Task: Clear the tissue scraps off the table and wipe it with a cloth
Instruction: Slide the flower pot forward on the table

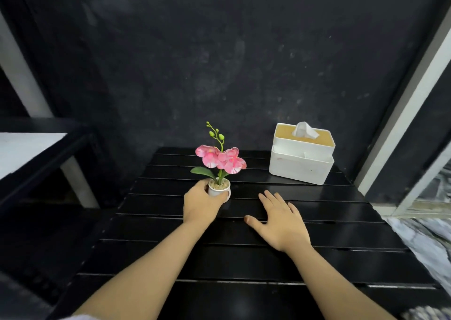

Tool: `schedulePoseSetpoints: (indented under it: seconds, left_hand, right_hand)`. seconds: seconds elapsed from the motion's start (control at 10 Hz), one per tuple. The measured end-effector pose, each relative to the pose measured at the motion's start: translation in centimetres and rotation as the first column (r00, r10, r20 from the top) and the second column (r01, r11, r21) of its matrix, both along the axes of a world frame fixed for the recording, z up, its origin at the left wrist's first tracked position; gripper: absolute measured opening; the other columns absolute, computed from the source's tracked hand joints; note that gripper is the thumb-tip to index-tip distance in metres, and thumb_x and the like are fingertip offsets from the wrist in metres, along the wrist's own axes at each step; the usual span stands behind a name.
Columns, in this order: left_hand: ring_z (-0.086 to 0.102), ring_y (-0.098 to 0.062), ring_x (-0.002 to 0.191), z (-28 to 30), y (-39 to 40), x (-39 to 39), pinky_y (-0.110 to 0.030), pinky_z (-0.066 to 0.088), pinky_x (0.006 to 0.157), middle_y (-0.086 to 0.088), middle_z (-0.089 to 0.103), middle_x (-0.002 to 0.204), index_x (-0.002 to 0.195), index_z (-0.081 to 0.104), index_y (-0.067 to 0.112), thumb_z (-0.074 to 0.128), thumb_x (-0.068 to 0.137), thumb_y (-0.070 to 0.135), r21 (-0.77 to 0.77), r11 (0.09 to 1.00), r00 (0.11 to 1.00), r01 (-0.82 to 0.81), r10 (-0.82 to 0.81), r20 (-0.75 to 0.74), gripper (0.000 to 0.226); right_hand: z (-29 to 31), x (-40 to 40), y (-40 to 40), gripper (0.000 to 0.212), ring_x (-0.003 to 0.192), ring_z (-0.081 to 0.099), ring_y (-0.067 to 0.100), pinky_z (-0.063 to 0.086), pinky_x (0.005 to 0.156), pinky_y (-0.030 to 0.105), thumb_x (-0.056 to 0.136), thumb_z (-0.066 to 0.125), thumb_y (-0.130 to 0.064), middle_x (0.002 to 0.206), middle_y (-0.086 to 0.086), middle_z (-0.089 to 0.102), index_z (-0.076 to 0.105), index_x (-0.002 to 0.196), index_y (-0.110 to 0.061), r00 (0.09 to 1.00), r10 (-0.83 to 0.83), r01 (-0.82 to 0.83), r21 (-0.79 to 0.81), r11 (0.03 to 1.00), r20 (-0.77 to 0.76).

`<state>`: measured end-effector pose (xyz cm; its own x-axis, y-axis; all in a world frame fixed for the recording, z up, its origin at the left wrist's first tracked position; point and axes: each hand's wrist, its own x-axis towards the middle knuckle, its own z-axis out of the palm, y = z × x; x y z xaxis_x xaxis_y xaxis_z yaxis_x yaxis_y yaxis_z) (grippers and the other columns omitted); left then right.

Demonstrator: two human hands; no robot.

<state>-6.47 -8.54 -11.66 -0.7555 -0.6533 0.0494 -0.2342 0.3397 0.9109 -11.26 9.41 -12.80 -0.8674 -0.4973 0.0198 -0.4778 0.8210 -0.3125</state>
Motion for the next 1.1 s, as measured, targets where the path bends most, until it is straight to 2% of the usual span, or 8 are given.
schedulePoseSetpoints:
  seconds: [0.2, 0.3, 0.5, 0.7, 0.8, 0.9, 1.0, 1.1]
  left_hand:
    - [0.056, -0.003, 0.079, -0.2, 0.8, 1.5, -0.012, 0.036, 0.059, 0.016, 0.061, 0.085, 0.105, 0.064, 0.025, 0.077, 0.068, 0.036, 0.037, 0.998, 0.999, -0.052, 0.052, -0.012, 0.041]
    - [0.059, -0.01, 0.088, -0.5, 1.5, 1.9, -0.021, 0.041, 0.066, 0.011, 0.064, 0.092, 0.106, 0.063, 0.025, 0.077, 0.068, 0.038, 0.033, 0.996, 0.996, -0.084, 0.085, -0.016, 0.043]
    - [0.06, -0.012, 0.093, -0.6, 2.0, 2.5, -0.025, 0.043, 0.072, 0.007, 0.065, 0.102, 0.107, 0.061, 0.025, 0.078, 0.067, 0.038, 0.041, 0.993, 0.994, -0.108, 0.109, -0.031, 0.045]
    - [0.057, -0.01, 0.09, -0.7, 2.4, 2.9, -0.025, 0.041, 0.072, 0.007, 0.06, 0.103, 0.102, 0.06, 0.023, 0.079, 0.066, 0.04, 0.008, 0.993, 0.991, -0.121, 0.121, -0.057, 0.044]
    - [0.056, -0.009, 0.087, -0.5, 2.6, 2.9, -0.023, 0.04, 0.069, 0.007, 0.059, 0.1, 0.097, 0.06, 0.023, 0.079, 0.064, 0.04, 0.007, 0.992, 0.99, -0.128, 0.129, -0.062, 0.041]
    - [0.052, -0.004, 0.08, -0.4, 2.7, 3.0, -0.016, 0.036, 0.059, 0.008, 0.058, 0.098, 0.092, 0.059, 0.024, 0.08, 0.064, 0.041, 0.012, 0.991, 0.988, -0.135, 0.135, -0.074, 0.039]
    - [0.052, -0.005, 0.08, -0.4, 2.7, 3.0, -0.02, 0.037, 0.062, 0.008, 0.057, 0.097, 0.089, 0.057, 0.026, 0.079, 0.065, 0.041, 0.001, 0.991, 0.988, -0.132, 0.132, -0.075, 0.036]
    - [0.054, -0.008, 0.085, -0.5, 2.6, 3.1, -0.023, 0.039, 0.069, 0.009, 0.057, 0.099, 0.095, 0.059, 0.026, 0.078, 0.066, 0.04, -0.015, 0.993, 0.99, -0.121, 0.119, -0.072, 0.037]
  right_hand:
    - [0.0, 0.0, -0.2, 0.077, 0.146, 0.005, 0.012, 0.008, 0.119, 0.038, 0.082, 0.034, -0.068, 0.158, -0.008, 0.013, 0.018, 0.145, -0.028, 1.0, -0.012, 0.012, 0.003, 1.0, 0.001]
    - [-0.1, -0.1, -0.2, 0.076, 0.146, 0.005, 0.012, 0.008, 0.119, 0.038, 0.082, 0.034, -0.068, 0.158, -0.008, 0.014, 0.019, 0.145, -0.028, 1.0, -0.014, 0.014, 0.0, 1.0, -0.003]
    - [0.0, -0.1, -0.2, 0.076, 0.146, 0.007, 0.013, 0.009, 0.119, 0.039, 0.082, 0.035, -0.068, 0.157, -0.007, 0.015, 0.02, 0.145, -0.027, 1.0, -0.011, 0.011, 0.0, 1.0, -0.01]
    - [0.0, -0.1, -0.2, 0.076, 0.146, 0.006, 0.014, 0.009, 0.118, 0.039, 0.082, 0.035, -0.067, 0.158, -0.007, 0.014, 0.02, 0.145, -0.027, 1.0, -0.011, 0.011, 0.007, 1.0, -0.009]
    - [0.0, -0.2, -0.2, 0.077, 0.146, 0.006, 0.014, 0.009, 0.118, 0.039, 0.082, 0.035, -0.067, 0.158, -0.007, 0.015, 0.02, 0.145, -0.027, 1.0, -0.012, 0.012, 0.007, 1.0, -0.013]
    - [0.0, -0.2, -0.2, 0.077, 0.146, 0.007, 0.014, 0.01, 0.118, 0.039, 0.082, 0.035, -0.068, 0.158, -0.006, 0.015, 0.02, 0.145, -0.027, 1.0, -0.012, 0.012, 0.007, 1.0, -0.013]
    - [0.0, -0.1, -0.2, 0.077, 0.146, 0.007, 0.014, 0.01, 0.118, 0.039, 0.082, 0.036, -0.068, 0.157, -0.006, 0.015, 0.021, 0.145, -0.027, 1.0, -0.01, 0.01, 0.004, 1.0, -0.017]
    - [0.1, -0.1, -0.2, 0.077, 0.146, 0.007, 0.014, 0.01, 0.118, 0.039, 0.082, 0.036, -0.067, 0.157, -0.006, 0.016, 0.021, 0.145, -0.027, 1.0, -0.012, 0.012, 0.001, 1.0, -0.018]
